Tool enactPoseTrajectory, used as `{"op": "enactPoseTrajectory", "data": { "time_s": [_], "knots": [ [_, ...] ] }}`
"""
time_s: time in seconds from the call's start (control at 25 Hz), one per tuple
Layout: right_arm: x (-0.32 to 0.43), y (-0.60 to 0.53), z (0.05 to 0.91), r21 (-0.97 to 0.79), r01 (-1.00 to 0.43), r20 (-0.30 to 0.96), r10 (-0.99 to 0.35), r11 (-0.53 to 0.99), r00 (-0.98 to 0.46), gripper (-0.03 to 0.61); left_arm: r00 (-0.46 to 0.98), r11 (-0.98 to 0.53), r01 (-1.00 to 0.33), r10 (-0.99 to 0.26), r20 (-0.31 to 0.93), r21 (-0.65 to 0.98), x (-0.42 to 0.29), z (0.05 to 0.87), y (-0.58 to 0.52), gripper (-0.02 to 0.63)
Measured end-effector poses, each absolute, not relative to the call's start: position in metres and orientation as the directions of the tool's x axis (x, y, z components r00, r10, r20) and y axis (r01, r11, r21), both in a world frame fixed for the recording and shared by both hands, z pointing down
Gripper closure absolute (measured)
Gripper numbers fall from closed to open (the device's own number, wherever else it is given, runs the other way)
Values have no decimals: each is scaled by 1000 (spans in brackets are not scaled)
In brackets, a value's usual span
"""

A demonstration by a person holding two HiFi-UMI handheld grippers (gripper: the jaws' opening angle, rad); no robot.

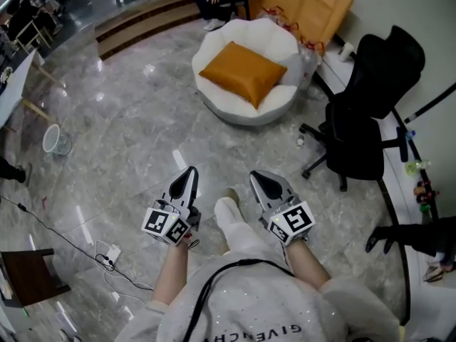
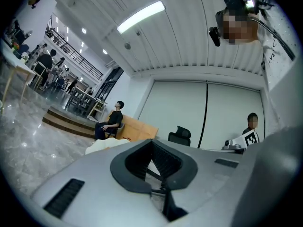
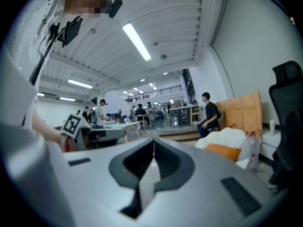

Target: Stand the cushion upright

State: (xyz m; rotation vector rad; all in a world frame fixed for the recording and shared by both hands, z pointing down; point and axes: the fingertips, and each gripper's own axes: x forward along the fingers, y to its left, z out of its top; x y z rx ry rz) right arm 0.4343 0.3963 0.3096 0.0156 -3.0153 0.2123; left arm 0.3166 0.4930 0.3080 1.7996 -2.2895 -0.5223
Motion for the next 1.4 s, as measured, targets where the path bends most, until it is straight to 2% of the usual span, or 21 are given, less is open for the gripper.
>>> {"op": "enactPoseTrajectory", "data": {
  "time_s": [0.48, 0.68, 1.4],
  "knots": [
    [307, 315, 314, -156, 35, 123, 55, 987, -991, 563, -270, 235, -898, -962, -44, 373, 195, 309, 409, 591],
    [264, 267, 311, -154, 19, 116, 37, 988, -993, 561, -247, 206, -900, -967, -62, 384, 149, 304, 353, 591],
    [189, 178, 322, -170, -101, 139, -77, 980, -987, 561, -128, 98, -910, -991, -46, 403, 64, 315, 243, 591]
  ]
}}
